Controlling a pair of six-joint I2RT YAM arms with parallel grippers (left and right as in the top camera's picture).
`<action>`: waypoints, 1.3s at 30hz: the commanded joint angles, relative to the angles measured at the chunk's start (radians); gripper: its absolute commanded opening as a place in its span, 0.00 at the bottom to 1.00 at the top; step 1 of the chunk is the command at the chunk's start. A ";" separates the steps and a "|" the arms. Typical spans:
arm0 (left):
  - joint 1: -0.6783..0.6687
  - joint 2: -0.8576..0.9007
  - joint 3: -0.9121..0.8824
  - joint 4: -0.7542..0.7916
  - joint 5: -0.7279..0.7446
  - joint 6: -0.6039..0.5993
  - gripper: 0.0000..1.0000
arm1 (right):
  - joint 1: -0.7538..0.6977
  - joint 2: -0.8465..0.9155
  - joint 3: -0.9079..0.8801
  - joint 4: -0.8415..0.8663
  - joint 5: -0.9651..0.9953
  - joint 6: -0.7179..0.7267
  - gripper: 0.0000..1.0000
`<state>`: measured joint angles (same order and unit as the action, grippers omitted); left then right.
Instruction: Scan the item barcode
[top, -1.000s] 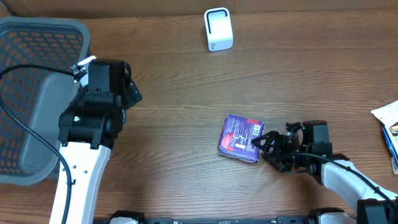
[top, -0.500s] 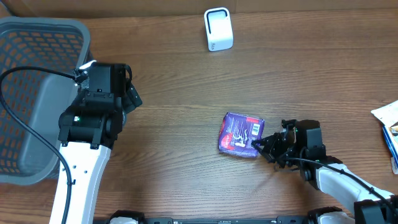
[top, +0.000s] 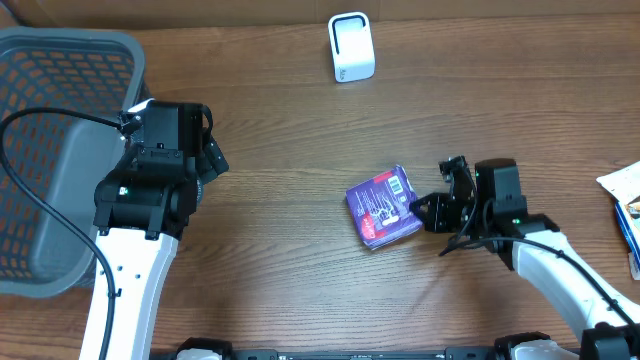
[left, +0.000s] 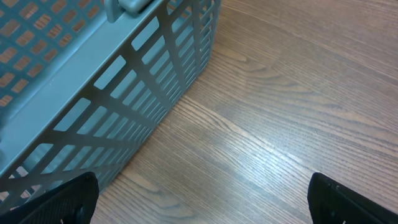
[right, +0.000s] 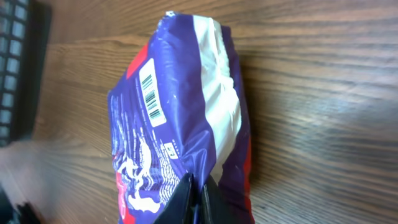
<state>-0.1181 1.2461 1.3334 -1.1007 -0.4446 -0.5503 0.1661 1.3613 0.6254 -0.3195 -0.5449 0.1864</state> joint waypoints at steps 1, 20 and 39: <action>-0.008 -0.005 0.001 0.002 0.001 -0.014 1.00 | 0.002 0.002 0.107 -0.058 0.045 -0.091 0.04; -0.008 -0.003 0.000 0.001 0.001 -0.014 1.00 | -0.032 0.021 0.158 -0.235 0.148 -0.107 1.00; -0.008 -0.003 0.000 0.001 0.001 -0.014 0.99 | -0.316 0.034 -0.212 -0.049 -0.246 0.232 1.00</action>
<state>-0.1181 1.2461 1.3334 -1.1000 -0.4446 -0.5503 -0.1570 1.3899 0.4900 -0.4290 -0.7189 0.2756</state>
